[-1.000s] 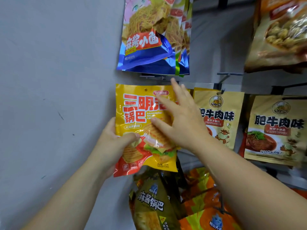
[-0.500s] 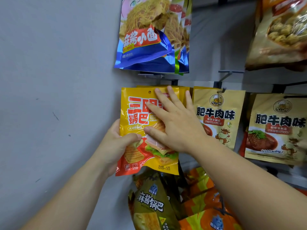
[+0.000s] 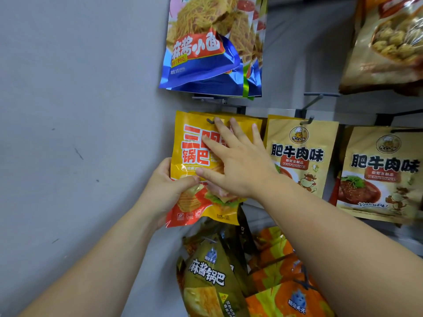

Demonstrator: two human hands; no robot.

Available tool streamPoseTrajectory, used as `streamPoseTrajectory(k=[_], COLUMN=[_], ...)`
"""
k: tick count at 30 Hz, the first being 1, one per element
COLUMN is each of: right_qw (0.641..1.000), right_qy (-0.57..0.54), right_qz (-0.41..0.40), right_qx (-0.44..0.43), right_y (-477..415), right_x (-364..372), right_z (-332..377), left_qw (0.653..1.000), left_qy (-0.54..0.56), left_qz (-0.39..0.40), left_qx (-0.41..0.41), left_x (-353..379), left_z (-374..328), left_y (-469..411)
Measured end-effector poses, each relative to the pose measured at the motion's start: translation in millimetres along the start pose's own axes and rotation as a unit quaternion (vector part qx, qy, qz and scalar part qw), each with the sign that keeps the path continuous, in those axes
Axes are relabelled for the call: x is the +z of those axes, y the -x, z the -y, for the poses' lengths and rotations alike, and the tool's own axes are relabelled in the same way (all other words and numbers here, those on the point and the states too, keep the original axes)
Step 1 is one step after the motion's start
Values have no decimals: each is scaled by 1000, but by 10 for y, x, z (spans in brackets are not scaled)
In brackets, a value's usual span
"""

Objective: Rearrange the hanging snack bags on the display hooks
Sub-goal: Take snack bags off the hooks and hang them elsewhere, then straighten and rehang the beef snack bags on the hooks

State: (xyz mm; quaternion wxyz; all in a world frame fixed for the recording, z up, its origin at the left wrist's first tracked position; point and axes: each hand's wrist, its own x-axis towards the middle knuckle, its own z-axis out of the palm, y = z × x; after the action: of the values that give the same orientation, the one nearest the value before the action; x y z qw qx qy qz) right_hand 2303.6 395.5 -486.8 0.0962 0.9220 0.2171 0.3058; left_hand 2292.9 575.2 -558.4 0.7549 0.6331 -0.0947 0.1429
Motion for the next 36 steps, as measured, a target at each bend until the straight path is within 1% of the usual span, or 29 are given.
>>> streamPoseTrajectory(k=[4, 7, 12, 16, 19, 23, 25, 26, 28, 29, 31, 34, 36], right_qw=[1000, 999, 998, 997, 997, 999, 1000, 999, 993, 987, 968, 931, 893], right_qy=[15, 48, 65, 62, 58, 22, -3, -22, -73, -98, -131, -170, -196], right_qz=[-13, -19, -13, -2, 5, -8, -21, -30, -70, -102, -163, -175, -179], right_qx=[-3, -2, 25, 46, 44, 22, 23, 29, 56, 78, 137, 272, 363], right_y=[55, 64, 21, -23, -17, 162, 346, 453, 697, 831, 1097, 1450, 1615], right_x=[147, 239, 327, 360, 353, 284, 244, 233, 229, 231, 246, 246, 235], right_z=[-31, -67, -64, -30, -25, -130, -229, -300, -468, -566, -800, -1193, -1480], left_qw=[994, 983, 961, 918, 890, 853, 838, 828, 809, 806, 813, 839, 839], left_qy=[-81, -130, -226, -353, -410, -468, -478, -475, -454, -440, -411, -380, -414], left_qz=[-70, -111, -114, -122, -138, -160, -170, -174, -177, -169, -134, -51, 33], left_qx=[37, 64, 107, 132, 140, 165, 202, 243, 329, 359, 391, 386, 351], left_x=[23, 30, 66, 69, 107, 235, 349, 422, 604, 713, 964, 1376, 1660], left_z=[182, 287, 344, 383, 378, 307, 249, 224, 182, 164, 128, 100, 124], left_y=[-53, -50, -38, -50, 13, 198, 291, 327, 392, 420, 478, 530, 483])
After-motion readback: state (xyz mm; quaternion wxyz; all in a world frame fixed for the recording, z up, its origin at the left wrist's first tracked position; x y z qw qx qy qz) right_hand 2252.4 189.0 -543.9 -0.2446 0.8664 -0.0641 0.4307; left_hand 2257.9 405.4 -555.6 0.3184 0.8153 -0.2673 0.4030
